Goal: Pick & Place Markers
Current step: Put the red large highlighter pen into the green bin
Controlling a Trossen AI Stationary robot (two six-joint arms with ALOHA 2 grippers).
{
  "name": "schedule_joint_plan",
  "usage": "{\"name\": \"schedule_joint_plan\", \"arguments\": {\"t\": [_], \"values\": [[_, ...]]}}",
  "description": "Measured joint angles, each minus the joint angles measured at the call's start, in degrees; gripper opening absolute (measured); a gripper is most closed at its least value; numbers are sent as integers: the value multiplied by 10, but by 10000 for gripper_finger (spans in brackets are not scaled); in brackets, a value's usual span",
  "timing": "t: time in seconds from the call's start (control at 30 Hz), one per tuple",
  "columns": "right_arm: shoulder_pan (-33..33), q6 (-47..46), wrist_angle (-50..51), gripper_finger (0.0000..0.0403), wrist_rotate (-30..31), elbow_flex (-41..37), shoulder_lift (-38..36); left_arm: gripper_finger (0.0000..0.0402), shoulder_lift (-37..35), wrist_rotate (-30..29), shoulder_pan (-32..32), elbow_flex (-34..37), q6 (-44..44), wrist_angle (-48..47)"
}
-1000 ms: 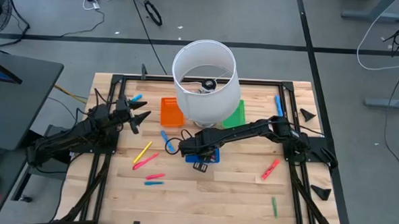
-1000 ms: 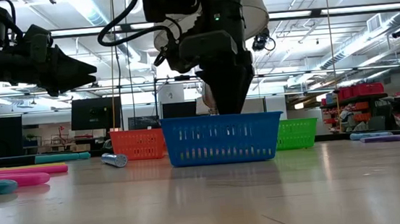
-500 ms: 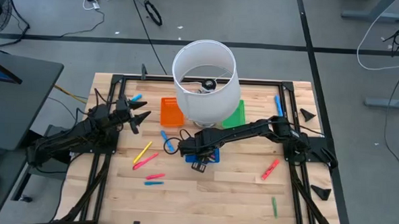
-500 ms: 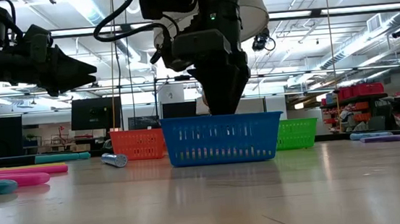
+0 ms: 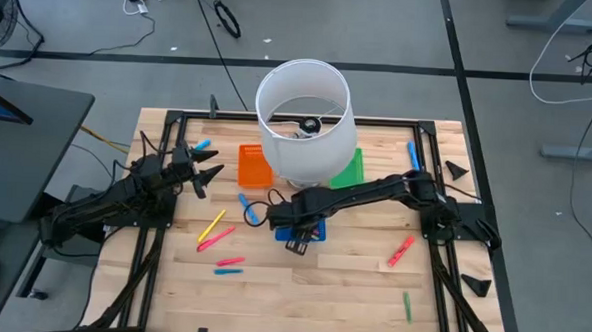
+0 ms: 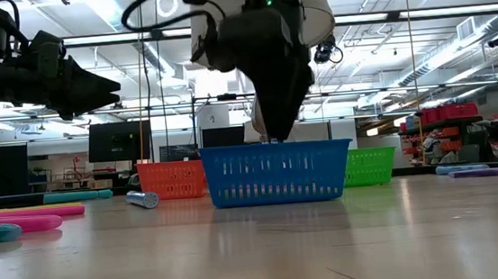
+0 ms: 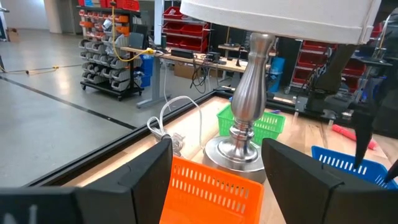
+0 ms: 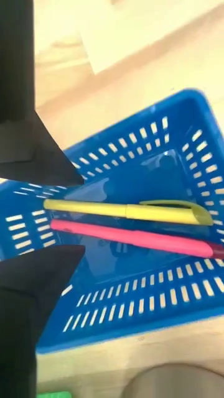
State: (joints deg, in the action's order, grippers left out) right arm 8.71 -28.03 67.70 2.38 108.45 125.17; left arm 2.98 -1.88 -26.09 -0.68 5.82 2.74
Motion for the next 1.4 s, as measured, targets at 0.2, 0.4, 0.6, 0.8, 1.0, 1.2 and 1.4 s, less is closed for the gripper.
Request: {"name": "schedule_joint_plan", "arguments": {"t": [0.2,0.4,0.6,0.8,1.0,1.2,1.4], "values": [[0,-27,1,164,-4,0,-34,252,0,0,0,0,0,0],[2,-32,10,164,-9,0,-63,252,0,0,0,0,0,0],[7,-32,10,164,-15,0,-70,252,0,0,0,0,0,0],[16,-31,8,164,-18,-6,-70,252,0,0,0,0,0,0],[35,-48,-8,164,-19,-68,-98,252,0,0,0,0,0,0],[50,-67,-38,164,-18,-148,-149,252,0,0,0,0,0,0],[72,-114,-84,164,-18,-234,-205,252,0,0,0,0,0,0]]}}
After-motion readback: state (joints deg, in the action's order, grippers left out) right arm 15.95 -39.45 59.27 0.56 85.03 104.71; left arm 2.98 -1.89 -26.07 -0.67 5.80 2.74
